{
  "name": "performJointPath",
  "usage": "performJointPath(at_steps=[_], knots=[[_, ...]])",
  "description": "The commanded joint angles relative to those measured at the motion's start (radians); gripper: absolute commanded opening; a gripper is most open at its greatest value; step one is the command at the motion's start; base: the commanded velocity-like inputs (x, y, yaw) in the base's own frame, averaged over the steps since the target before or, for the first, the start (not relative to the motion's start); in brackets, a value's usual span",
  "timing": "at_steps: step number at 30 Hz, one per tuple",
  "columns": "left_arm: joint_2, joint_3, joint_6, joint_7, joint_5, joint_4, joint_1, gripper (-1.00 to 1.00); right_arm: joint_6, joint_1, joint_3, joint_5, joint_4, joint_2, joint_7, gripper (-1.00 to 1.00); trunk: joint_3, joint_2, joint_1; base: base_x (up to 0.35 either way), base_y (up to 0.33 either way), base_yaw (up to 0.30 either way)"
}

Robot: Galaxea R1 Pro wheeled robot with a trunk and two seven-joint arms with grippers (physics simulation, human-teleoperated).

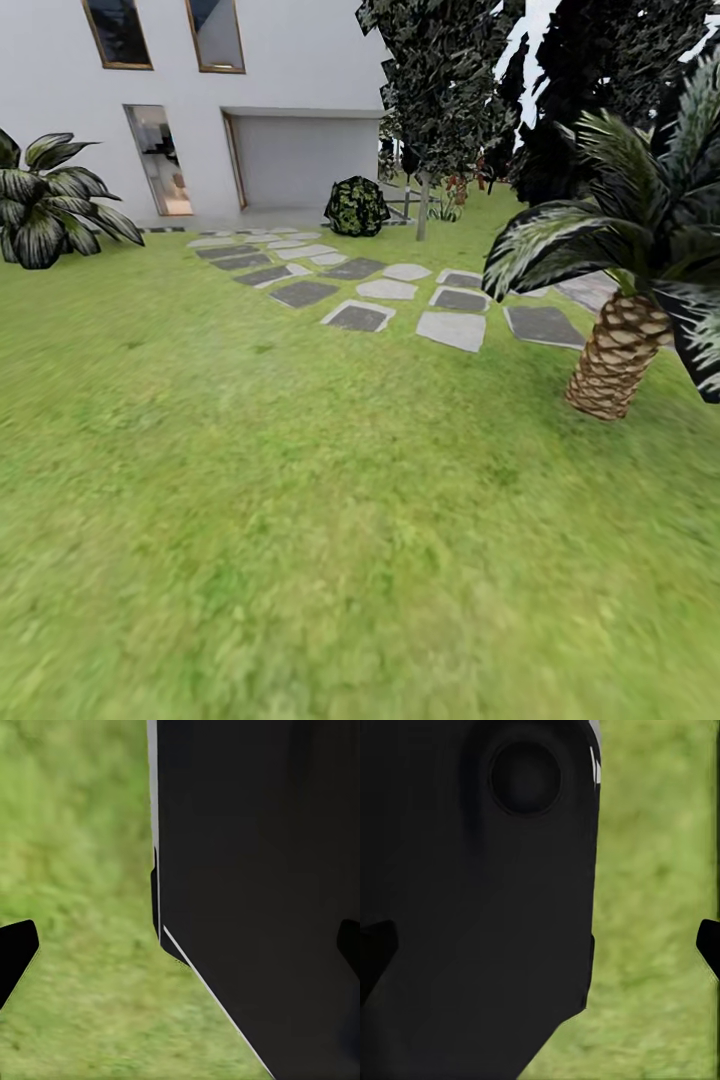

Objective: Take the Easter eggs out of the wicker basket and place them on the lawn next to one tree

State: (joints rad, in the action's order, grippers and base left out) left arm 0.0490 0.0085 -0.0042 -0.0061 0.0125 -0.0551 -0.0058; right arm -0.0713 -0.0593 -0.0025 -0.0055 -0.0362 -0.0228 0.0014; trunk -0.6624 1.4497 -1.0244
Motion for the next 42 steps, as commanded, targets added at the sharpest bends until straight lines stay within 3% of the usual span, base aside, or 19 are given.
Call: performJointPath(at_steps=[1,42], knots=[[0.0,0.001,0.0,-0.001,0.001,0.0,0.0,1.0,-0.004,-0.001,0.001,0.001,0.001,-0.001,0.0,1.0,-0.001,0.0,-0.001,0.343,0.0,0.0],[0.0,0.0,0.0,0.0,0.001,0.001,0.0,1.0,-0.005,-0.001,0.004,0.006,-0.001,-0.007,-0.001,1.0,-0.001,0.0,-0.001,0.343,0.0,0.0]])
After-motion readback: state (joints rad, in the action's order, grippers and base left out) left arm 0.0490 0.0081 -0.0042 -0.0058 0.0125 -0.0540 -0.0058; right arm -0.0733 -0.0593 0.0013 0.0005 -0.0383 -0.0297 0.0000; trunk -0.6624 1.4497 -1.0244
